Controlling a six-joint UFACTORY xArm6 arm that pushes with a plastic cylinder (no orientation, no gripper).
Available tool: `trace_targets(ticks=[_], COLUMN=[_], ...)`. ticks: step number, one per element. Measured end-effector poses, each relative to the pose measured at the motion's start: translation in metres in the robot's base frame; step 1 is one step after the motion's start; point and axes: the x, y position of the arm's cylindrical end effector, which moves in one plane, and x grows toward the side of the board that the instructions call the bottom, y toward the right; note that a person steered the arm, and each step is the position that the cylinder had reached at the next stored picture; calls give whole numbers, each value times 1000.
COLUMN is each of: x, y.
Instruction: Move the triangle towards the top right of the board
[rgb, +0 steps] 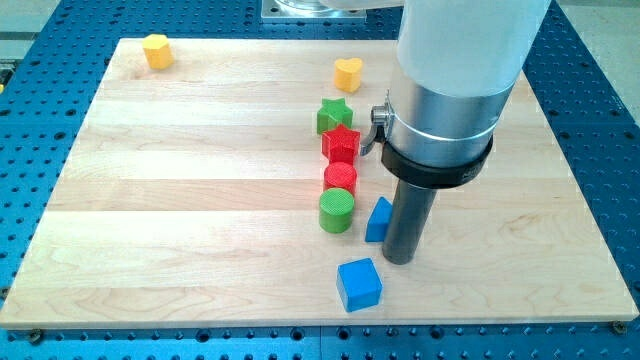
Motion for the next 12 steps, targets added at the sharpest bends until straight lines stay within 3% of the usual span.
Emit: trace_targets(ticks=[2, 3, 4, 6, 7, 9, 10, 11, 12], x=[-17, -65, -85, -205, -240, -244, -241, -227, -190], y=[-27, 2, 24, 37, 50, 63, 19, -20, -12])
